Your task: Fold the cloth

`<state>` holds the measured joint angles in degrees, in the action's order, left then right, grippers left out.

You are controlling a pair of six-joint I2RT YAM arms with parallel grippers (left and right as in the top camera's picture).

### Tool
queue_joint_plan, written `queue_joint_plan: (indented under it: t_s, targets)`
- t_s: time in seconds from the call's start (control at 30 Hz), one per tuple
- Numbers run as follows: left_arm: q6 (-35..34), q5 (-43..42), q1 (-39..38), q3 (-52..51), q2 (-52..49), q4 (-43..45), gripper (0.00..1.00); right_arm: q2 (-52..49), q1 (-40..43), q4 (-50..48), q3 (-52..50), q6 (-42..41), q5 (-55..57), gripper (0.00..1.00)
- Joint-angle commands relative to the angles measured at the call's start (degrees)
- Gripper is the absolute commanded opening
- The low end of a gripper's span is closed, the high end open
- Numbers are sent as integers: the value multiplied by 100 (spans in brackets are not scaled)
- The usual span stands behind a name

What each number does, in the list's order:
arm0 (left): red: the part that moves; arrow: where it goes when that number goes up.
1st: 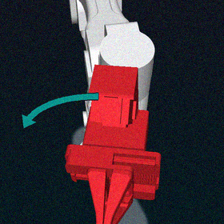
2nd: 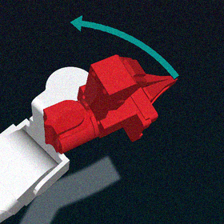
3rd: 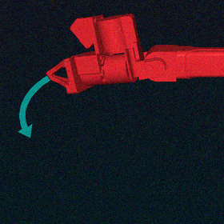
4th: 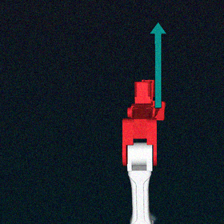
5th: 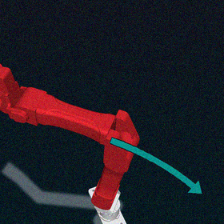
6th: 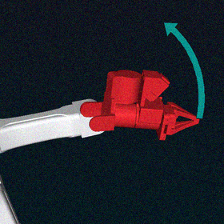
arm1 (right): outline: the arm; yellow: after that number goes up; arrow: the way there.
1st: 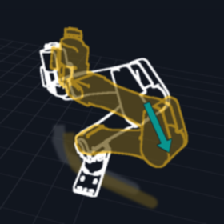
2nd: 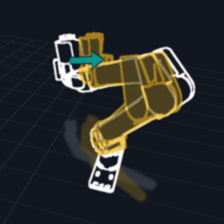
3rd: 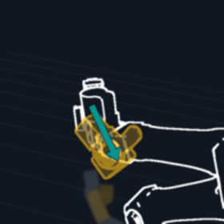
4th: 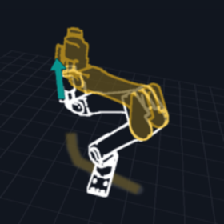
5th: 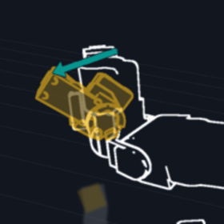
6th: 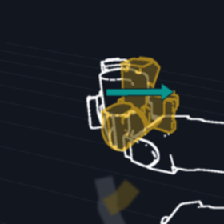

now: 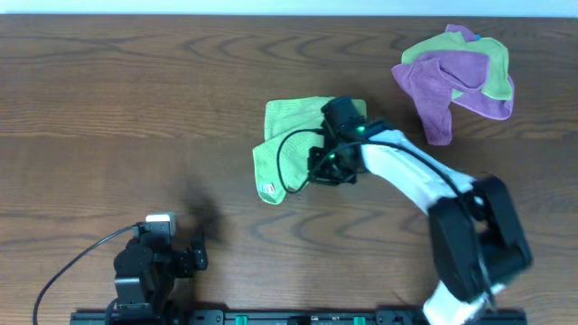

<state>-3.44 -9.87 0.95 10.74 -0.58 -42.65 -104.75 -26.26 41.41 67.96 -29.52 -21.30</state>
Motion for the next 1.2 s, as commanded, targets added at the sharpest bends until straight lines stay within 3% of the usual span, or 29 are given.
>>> queue_joint_plan:
  t_s: [0.0, 0.03, 0.07, 0.1, 0.17, 0.27, 0.4, 0.77, 1.17]
  targets:
    - [-501, -55, -24, -114, 37, -39, 95, 494, 42, 267, 20, 387, 507, 1]
    - [-529, -68, -24, -114, 37, -39, 95, 546, 42, 299, 20, 487, 496, 8]
    - [-575, -68, -24, -114, 37, -39, 95, 586, 31, 310, 20, 579, 487, 25]
    - [-586, -68, -24, -114, 37, -39, 95, 588, 17, 299, 20, 680, 444, 35]
    - [-586, -68, -24, -114, 37, -39, 95, 553, -22, 236, 17, 1064, 304, 40]
    - [-586, -68, -24, -114, 37, -39, 95, 378, -127, 39, 17, 2275, -251, 48]
    - [-590, -68, -24, -114, 37, -39, 96, 282, -240, 13, 17, 3095, -337, 56]
    - [-605, -70, -24, -114, 37, -39, 95, 271, -632, -59, 17, 3744, 610, 68]
    - [-627, -70, -24, -114, 37, -39, 95, -188, -920, -372, 17, 3799, 1252, 67]
